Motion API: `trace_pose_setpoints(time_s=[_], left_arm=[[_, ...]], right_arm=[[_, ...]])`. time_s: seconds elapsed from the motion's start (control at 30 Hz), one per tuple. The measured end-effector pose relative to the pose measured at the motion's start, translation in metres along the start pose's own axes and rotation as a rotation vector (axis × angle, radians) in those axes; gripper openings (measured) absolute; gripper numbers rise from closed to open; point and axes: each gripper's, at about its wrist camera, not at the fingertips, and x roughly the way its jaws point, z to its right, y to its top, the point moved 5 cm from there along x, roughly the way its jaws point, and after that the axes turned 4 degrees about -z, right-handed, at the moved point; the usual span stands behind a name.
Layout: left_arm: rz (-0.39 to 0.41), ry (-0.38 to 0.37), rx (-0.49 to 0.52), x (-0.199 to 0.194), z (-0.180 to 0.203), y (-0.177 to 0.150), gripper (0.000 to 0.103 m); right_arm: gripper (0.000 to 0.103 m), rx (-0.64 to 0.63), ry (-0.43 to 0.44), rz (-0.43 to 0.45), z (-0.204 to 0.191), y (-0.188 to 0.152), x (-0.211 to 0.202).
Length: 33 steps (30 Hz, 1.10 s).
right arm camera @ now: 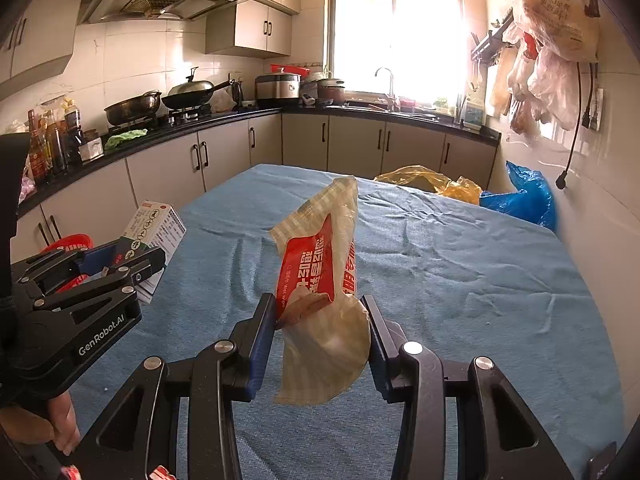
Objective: Collect trash
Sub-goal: 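Lift and hold the medicine box and snack wrapper above the table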
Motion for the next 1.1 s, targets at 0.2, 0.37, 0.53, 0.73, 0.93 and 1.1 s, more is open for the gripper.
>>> trace_pose_setpoints(time_s=[0.2, 0.37, 0.53, 0.73, 0.93, 1.1], left_arm=[[0.001, 0.003, 0.000, -0.001, 0.000, 0.001, 0.033], [0.002, 0.002, 0.000, 0.000, 0.000, 0.001, 0.033], [0.001, 0.002, 0.001, 0.000, 0.000, 0.000, 0.033], [-0.001, 0.002, 0.000, -0.001, 0.000, 0.000, 0.033], [-0.005, 0.004, 0.001, -0.001, -0.001, 0.000, 0.033], [-0.021, -0.001, -0.014, 0.000, -0.004, 0.002, 0.033]], right_arm=[[0.046, -0.011, -0.022, -0.002, 0.000, -0.001, 0.000], [0.046, -0.016, -0.037, -0.005, -0.001, -0.001, 0.001], [0.046, -0.018, -0.047, -0.007, -0.002, -0.002, 0.001], [0.046, -0.018, -0.048, -0.004, -0.002, -0.002, 0.001], [0.046, -0.001, -0.032, 0.011, -0.001, 0.001, -0.004], [0.046, 0.013, -0.016, 0.035, 0.004, 0.005, -0.011]])
